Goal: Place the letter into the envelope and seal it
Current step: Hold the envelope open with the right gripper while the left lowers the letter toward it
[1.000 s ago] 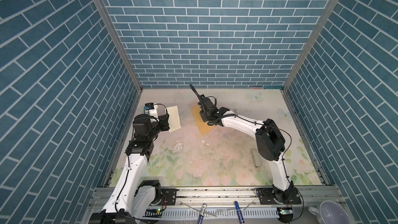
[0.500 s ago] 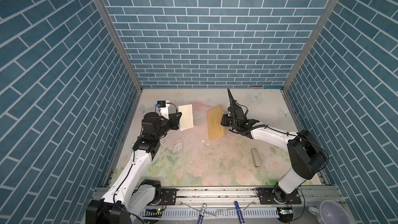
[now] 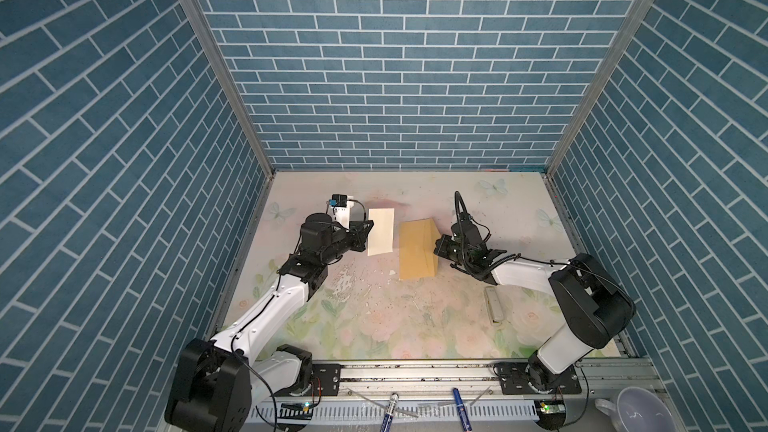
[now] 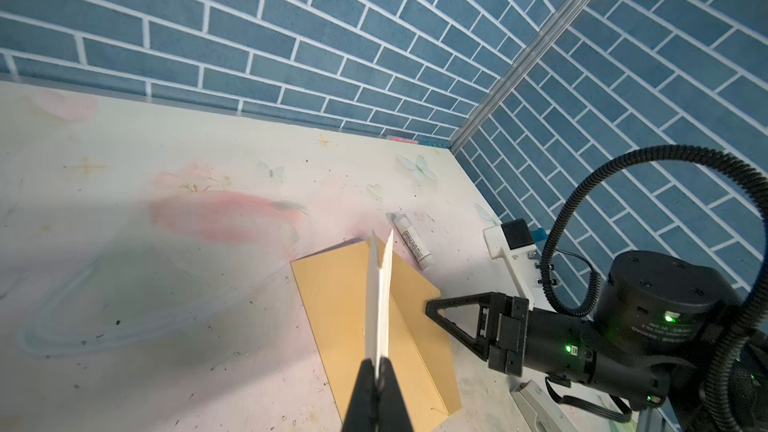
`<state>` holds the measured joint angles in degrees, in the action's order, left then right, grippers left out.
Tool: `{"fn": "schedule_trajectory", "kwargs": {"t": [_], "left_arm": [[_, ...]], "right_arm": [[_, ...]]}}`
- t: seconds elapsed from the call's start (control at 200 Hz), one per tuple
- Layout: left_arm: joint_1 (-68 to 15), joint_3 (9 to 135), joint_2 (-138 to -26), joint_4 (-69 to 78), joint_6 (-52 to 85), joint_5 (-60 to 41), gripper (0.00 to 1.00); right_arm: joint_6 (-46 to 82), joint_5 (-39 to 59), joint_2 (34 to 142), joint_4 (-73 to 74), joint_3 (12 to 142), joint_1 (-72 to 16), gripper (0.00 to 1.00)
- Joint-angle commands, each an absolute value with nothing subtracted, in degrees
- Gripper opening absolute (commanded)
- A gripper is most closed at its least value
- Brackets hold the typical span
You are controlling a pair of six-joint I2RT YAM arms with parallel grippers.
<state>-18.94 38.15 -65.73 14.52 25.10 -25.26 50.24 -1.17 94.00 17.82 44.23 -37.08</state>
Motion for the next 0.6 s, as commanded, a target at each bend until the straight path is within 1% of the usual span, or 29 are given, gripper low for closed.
{"fn": "schedule_trajectory", "kwargs": {"t": [0.0,0.045,0.15,0.26,0.465,0.595], "left_arm": [[-20.2,41.3,-67.0,16.3,25.1,-24.8,0.00],[-20.4,41.4,-67.4,16.5,25.1,-24.8,0.00],[-20.8,41.6,-68.1,16.8,25.1,-24.7,0.00],[-21.9,42.1,-69.3,17.1,25.0,-24.3,0.00],[-25.1,43.9,-73.4,18.6,25.3,-23.7,0.00],[-26.5,44.5,-76.2,20.2,25.9,-23.4,0.00]], "right_arm": [[51.0,0.0,95.2,18.7,43.7,-36.3,0.09],[49.8,-0.1,95.1,17.3,44.3,-36.1,0.14],[45.8,-0.8,94.0,13.2,46.3,-35.9,0.30],[40.7,-2.6,92.7,7.1,49.4,-35.9,0.42],[32.3,-8.4,91.7,-3.5,55.0,-35.9,0.53],[28.0,-11.1,92.4,-8.3,58.0,-35.9,0.55]]}}
